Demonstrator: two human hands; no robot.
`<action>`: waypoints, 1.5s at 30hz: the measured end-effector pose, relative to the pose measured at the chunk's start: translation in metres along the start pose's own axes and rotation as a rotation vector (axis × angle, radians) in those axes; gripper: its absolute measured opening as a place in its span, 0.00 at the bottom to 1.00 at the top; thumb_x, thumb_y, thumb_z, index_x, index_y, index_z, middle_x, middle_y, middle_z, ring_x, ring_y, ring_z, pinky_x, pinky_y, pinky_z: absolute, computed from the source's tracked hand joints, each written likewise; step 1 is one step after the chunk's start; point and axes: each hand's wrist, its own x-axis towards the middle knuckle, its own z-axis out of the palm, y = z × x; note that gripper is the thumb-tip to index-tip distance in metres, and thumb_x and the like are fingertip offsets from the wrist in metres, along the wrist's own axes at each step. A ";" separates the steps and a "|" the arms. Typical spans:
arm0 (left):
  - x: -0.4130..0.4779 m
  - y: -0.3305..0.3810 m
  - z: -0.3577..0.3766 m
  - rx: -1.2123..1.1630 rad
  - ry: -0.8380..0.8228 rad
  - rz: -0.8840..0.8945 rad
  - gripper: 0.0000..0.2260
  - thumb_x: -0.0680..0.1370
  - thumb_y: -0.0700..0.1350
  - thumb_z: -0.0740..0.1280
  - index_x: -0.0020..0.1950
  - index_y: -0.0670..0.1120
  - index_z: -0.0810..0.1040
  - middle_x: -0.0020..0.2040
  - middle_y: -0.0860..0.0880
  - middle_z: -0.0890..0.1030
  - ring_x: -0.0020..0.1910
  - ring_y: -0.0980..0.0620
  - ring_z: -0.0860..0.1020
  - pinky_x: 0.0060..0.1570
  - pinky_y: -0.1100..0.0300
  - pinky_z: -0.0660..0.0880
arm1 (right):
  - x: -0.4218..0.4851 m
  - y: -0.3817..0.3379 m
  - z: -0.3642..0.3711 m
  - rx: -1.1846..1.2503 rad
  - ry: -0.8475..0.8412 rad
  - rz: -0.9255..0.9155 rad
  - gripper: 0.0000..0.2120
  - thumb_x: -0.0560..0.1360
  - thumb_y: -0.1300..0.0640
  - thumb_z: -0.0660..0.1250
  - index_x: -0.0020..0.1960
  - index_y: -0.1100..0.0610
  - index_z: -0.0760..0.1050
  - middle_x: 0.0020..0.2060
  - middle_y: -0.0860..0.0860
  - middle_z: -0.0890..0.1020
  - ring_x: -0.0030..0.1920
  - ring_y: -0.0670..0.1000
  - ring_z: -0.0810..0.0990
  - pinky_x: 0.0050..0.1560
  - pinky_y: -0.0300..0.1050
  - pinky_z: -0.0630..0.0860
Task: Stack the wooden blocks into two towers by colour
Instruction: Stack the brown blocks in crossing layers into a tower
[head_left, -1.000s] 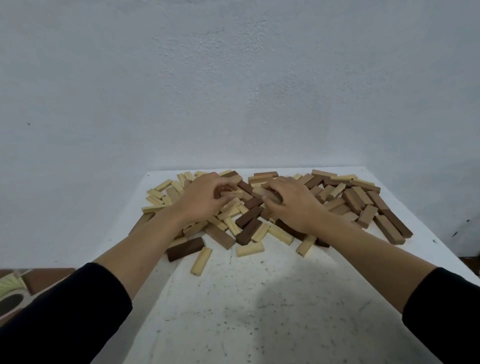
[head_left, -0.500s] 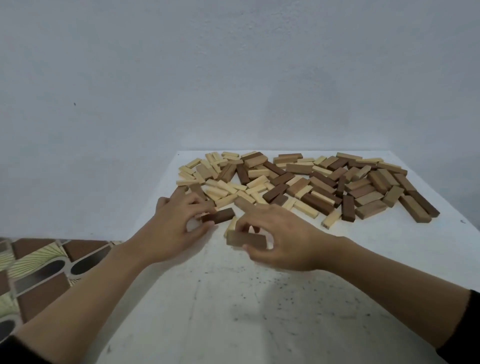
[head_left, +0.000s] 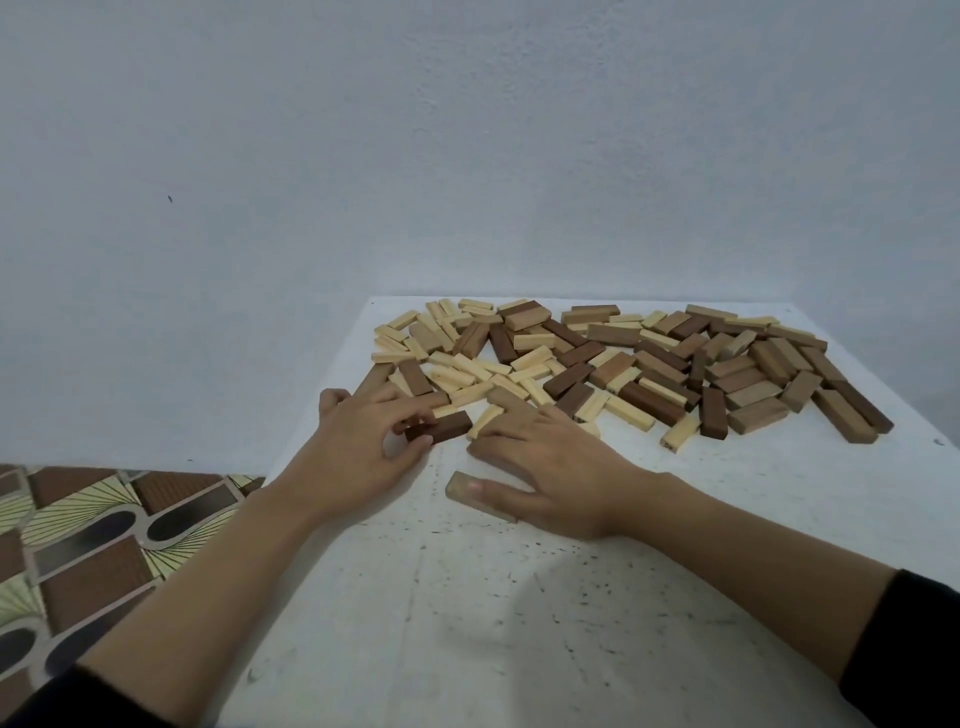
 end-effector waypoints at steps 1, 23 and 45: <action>-0.001 0.001 -0.001 -0.018 -0.007 -0.012 0.15 0.78 0.58 0.64 0.64 0.65 0.78 0.48 0.63 0.76 0.52 0.61 0.76 0.56 0.52 0.61 | 0.003 0.003 0.000 -0.006 -0.011 0.026 0.31 0.82 0.34 0.47 0.69 0.53 0.75 0.65 0.47 0.75 0.72 0.50 0.67 0.72 0.47 0.59; -0.025 0.009 -0.026 -0.167 -0.146 -0.053 0.10 0.77 0.55 0.71 0.56 0.56 0.85 0.46 0.60 0.80 0.50 0.60 0.79 0.52 0.60 0.74 | 0.008 0.002 -0.002 0.087 0.052 0.086 0.25 0.80 0.33 0.53 0.64 0.46 0.76 0.56 0.39 0.76 0.54 0.39 0.71 0.59 0.46 0.62; -0.013 0.038 -0.022 -0.200 -0.311 -0.043 0.29 0.61 0.65 0.81 0.59 0.57 0.80 0.50 0.63 0.79 0.54 0.61 0.77 0.53 0.66 0.73 | -0.001 0.012 0.016 0.138 0.215 -0.090 0.09 0.79 0.61 0.68 0.58 0.57 0.82 0.53 0.48 0.85 0.55 0.51 0.81 0.53 0.57 0.76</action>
